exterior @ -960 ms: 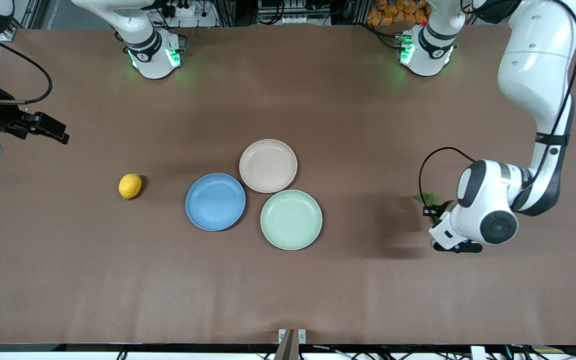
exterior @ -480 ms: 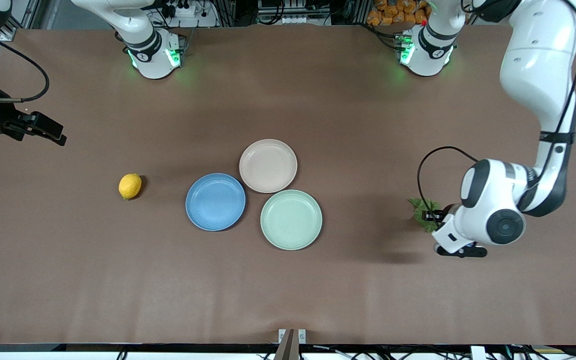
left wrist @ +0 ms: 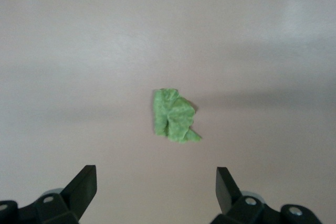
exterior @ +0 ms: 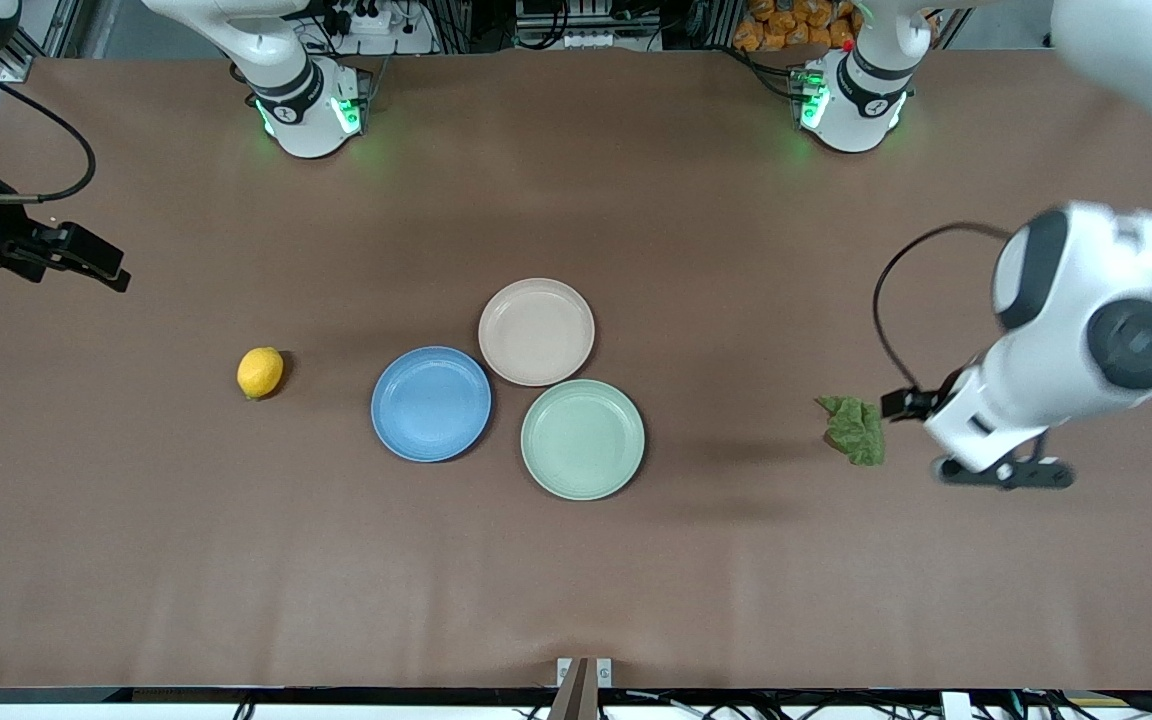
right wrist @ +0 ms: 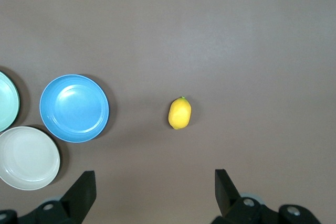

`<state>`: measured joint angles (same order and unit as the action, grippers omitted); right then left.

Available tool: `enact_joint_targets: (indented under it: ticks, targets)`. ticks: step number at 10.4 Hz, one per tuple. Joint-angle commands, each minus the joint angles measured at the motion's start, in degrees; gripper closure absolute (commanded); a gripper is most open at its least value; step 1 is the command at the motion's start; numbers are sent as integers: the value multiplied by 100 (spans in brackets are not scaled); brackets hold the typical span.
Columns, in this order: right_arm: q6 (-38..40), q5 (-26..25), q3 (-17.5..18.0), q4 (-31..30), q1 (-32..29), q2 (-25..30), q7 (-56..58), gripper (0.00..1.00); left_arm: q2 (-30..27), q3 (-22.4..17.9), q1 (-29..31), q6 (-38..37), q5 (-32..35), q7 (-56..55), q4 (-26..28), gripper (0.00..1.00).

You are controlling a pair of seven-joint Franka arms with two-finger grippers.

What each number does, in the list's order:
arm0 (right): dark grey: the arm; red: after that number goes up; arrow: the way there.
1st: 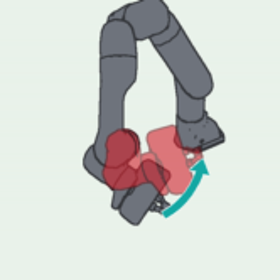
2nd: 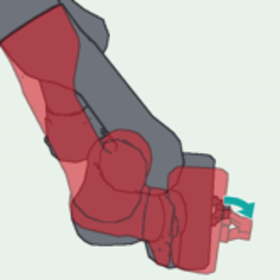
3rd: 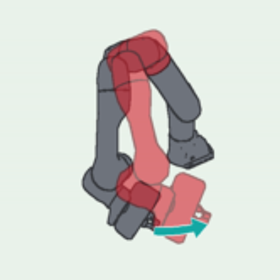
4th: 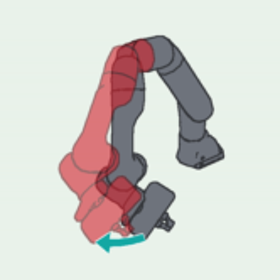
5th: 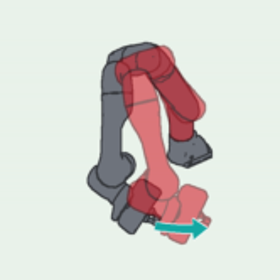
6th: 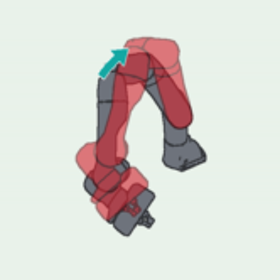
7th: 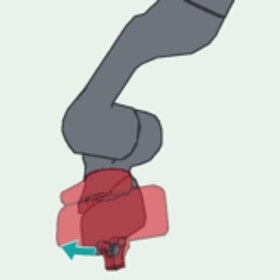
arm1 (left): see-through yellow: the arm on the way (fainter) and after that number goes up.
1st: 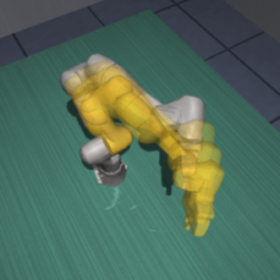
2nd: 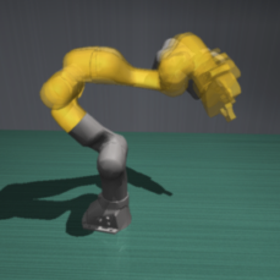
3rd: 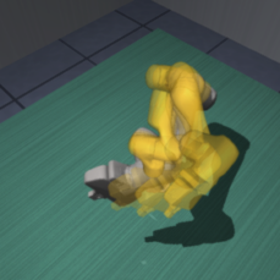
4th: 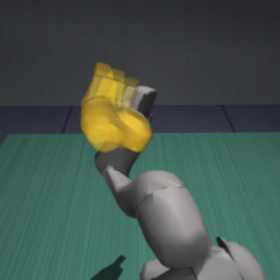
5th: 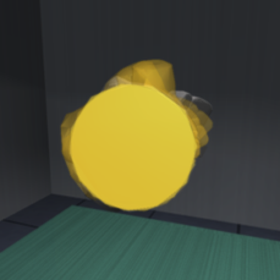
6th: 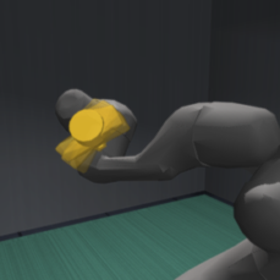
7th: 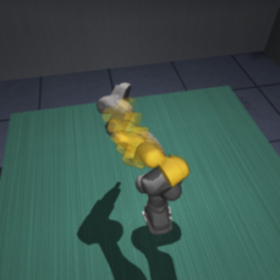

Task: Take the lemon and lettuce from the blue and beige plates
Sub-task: 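Open the left gripper to drop the lettuce on the table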

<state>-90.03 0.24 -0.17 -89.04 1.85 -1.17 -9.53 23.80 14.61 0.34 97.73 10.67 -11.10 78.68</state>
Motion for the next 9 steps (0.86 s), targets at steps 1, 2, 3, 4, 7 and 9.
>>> enact_joint_targets:
  ticks: [1, 2, 3, 4, 7, 9]
  targets:
    - [-68, -6, 8, 62, -10, -6, -31, 0, -796, 85, 1, -315, -38, 38, 218, 0]
    - [-59, -6, 8, 53, -1, 2, -31, 0, -1016, 138, 45, -351, -56, 38, 217, 0]
    - [-68, -6, 8, 53, -9, 2, -22, 0, -1131, 147, 36, -447, -47, 38, 217, 0]
    - [-68, -6, 8, 53, -10, -6, -22, 0, -1245, 138, 36, -561, -47, 38, 217, 0]
    - [-59, 3, -1, 53, -18, -6, 4, 0, -1500, 95, 71, -824, -195, 47, 217, 0]
    - [-59, 3, -1, 53, -18, -6, 4, 0, -1773, -176, 19, -870, -590, 64, 313, 0]
